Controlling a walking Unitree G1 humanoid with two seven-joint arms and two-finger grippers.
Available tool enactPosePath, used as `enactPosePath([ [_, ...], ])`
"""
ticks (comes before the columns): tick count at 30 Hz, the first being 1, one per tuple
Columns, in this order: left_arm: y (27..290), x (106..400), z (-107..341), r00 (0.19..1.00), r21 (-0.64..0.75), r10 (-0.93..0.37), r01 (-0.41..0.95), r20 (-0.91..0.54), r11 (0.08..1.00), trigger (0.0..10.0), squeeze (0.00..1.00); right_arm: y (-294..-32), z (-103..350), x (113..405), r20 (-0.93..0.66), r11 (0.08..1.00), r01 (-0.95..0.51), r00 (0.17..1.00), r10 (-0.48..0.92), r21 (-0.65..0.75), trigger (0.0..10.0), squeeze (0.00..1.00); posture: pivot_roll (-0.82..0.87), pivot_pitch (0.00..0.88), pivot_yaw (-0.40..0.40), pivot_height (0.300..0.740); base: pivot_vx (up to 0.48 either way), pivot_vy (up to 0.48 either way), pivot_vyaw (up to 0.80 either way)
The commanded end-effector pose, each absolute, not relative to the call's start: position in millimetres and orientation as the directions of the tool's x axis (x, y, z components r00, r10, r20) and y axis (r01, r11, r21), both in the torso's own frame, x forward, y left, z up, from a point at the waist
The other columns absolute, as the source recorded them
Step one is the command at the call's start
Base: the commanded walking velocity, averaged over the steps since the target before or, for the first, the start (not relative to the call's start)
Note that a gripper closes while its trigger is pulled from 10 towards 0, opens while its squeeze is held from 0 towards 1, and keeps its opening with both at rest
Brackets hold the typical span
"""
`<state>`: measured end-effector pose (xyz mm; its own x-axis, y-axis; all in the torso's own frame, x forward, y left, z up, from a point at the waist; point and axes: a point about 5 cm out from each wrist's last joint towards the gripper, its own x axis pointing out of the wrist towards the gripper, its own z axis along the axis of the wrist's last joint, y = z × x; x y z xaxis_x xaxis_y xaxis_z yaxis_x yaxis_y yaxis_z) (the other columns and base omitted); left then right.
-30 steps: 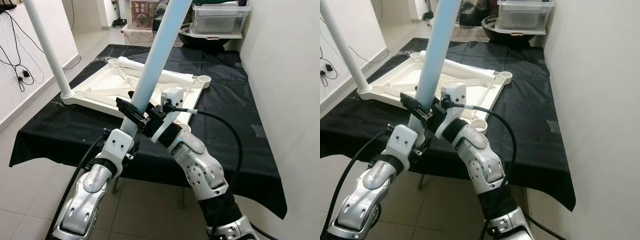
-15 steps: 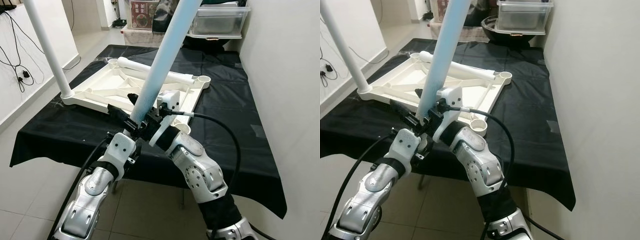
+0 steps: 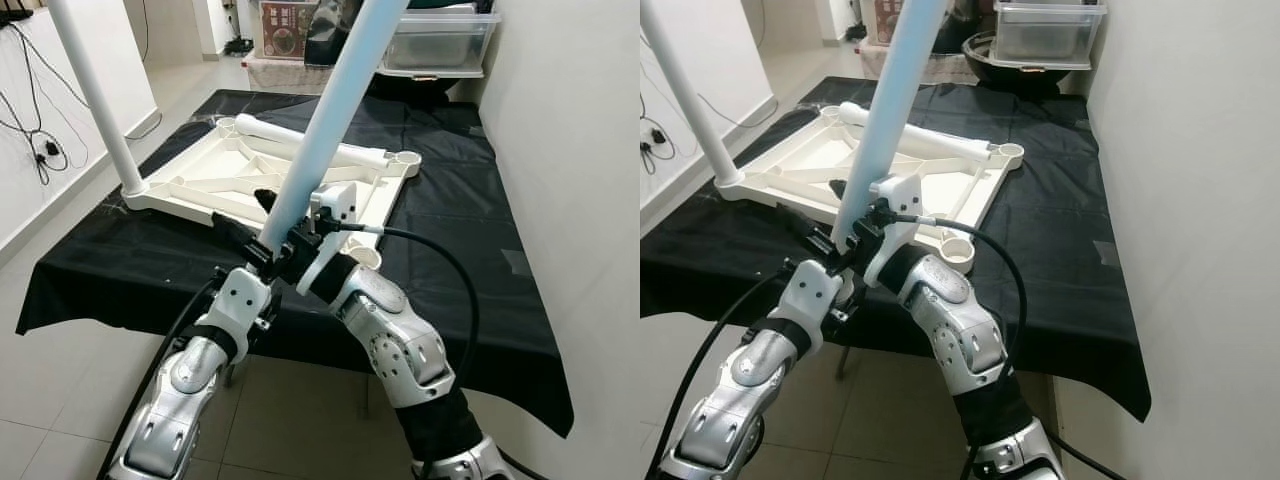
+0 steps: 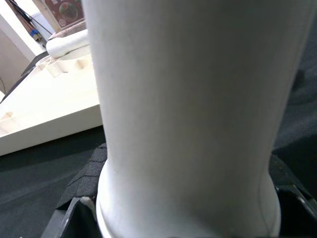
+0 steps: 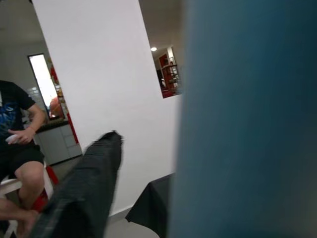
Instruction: Building children table
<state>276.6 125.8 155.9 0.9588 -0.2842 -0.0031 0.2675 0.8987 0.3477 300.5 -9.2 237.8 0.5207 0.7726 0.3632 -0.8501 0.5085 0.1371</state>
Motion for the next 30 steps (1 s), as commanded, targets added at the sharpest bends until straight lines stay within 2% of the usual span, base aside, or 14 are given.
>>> enactPosePath([
  [1, 120.3, 274.5, 152.1, 0.952, 0.352, -0.306, 0.292, -0.017, 0.889, 10.0, 0.0, -0.1, 241.0, 294.1, 0.369, 0.472, -0.872, 0.483, 0.794, 0.127, 0.0, 0.0, 0.0, 0.064, 0.013, 0.74, 0.0, 0.0, 0.0],
  [11, 119.6, 274.5, 150.5, 0.951, 0.345, -0.307, 0.296, -0.022, 0.891, 10.0, 0.0, 1.2, 245.4, 295.2, 0.384, 0.474, -0.872, 0.483, 0.787, 0.123, 0.0, 0.0, 0.0, 0.068, 0.012, 0.74, 0.0, 0.0, 0.0],
  [15, 119.8, 274.0, 146.5, 0.953, 0.28, -0.299, 0.299, -0.045, 0.912, 10.0, 0.0, 0.8, 244.7, 295.6, 0.382, 0.475, -0.871, 0.484, 0.787, 0.125, 0.0, 0.0, 0.0, 0.068, 0.013, 0.74, 0.0, 0.0, 0.0],
  [19, 119.0, 272.4, 142.3, 0.946, 0.275, -0.315, 0.323, -0.072, 0.906, 10.0, 0.0, -0.3, 244.8, 296.1, 0.383, 0.478, -0.869, 0.487, 0.785, 0.125, 0.0, 0.0, 0.0, 0.068, 0.012, 0.74, 0.0, 0.0, 0.0],
  [20, 119.3, 271.3, 140.5, 0.945, 0.268, -0.317, 0.326, -0.077, 0.907, 10.0, 1.0, -0.8, 244.8, 296.6, 0.383, 0.481, -0.867, 0.49, 0.783, 0.127, 0.0, 0.0, 0.0, 0.068, 0.012, 0.74, 0.0, 0.0, 0.0],
  [29, 127.8, 267.2, 136.2, 0.947, 0.301, -0.305, 0.32, -0.096, 0.898, 10.0, 1.0, -5.5, 247.6, 301.7, 0.393, 0.496, -0.858, 0.504, 0.769, 0.131, 0.0, 0.0, 0.0, 0.065, 0.013, 0.74, 0.0, 0.0, 0.0],
  [30, 127.2, 265.5, 135.9, 0.941, 0.295, -0.324, 0.338, -0.099, 0.894, 10.0, 0.0, -5.9, 248.0, 302.3, 0.394, 0.499, -0.857, 0.507, 0.767, 0.13, 0.0, 0.0, 0.0, 0.064, 0.014, 0.74, 0.0, 0.0, 0.0],
])
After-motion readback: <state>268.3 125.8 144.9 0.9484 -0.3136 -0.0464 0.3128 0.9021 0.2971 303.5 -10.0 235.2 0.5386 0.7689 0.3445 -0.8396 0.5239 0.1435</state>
